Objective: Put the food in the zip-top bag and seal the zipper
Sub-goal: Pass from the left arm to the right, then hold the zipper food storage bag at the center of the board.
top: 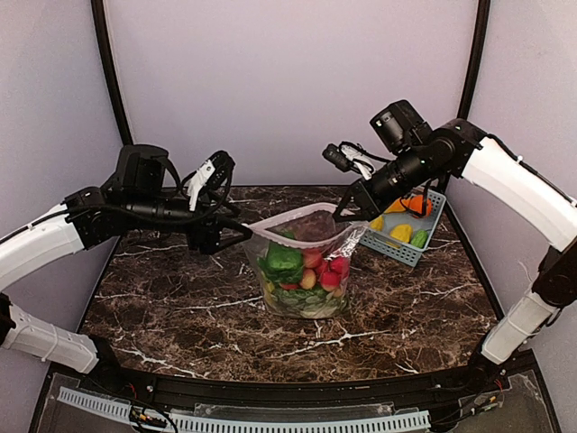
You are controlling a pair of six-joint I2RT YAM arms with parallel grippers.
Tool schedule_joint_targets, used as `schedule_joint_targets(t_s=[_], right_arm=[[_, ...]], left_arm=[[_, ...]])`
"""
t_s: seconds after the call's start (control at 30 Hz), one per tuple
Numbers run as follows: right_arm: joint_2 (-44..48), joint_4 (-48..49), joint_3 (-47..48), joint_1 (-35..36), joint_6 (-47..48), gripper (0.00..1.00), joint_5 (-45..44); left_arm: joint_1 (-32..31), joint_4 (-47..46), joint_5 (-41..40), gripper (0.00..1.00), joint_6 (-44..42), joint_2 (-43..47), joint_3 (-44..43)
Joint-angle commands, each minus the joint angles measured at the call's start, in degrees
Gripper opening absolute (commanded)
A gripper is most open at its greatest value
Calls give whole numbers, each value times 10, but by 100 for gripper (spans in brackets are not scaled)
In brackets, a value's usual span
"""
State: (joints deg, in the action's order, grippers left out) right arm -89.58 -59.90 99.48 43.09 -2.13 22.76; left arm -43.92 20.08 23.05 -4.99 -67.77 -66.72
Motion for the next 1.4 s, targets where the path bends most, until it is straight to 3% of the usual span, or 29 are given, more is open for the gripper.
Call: schedule_joint_targets(t_s=[0.0, 0.13, 0.23, 0.4, 0.67, 0.87, 1.37], right_arm=[[8, 28, -1, -7, -9, 0, 17], [6, 28, -1, -11, -12, 0, 20], [3, 28, -2, -12, -14, 0, 22], [-1, 28, 2, -13, -16, 0, 27], [-5, 24, 5, -14, -16, 0, 27], [-1, 21, 3, -16, -15, 0, 27], [-5, 11, 8, -18, -11, 2, 29]], left_arm=[[1, -106, 17, 80, 76, 54, 83], [1, -134, 19, 90, 97, 85, 131], [1, -154, 34, 90, 104, 102, 156], [1, -161, 50, 63, 109, 102, 169], [1, -177, 93, 45, 104, 76, 152], [1, -174, 104, 17, 101, 63, 142], [1, -162, 139, 1, 100, 40, 112]])
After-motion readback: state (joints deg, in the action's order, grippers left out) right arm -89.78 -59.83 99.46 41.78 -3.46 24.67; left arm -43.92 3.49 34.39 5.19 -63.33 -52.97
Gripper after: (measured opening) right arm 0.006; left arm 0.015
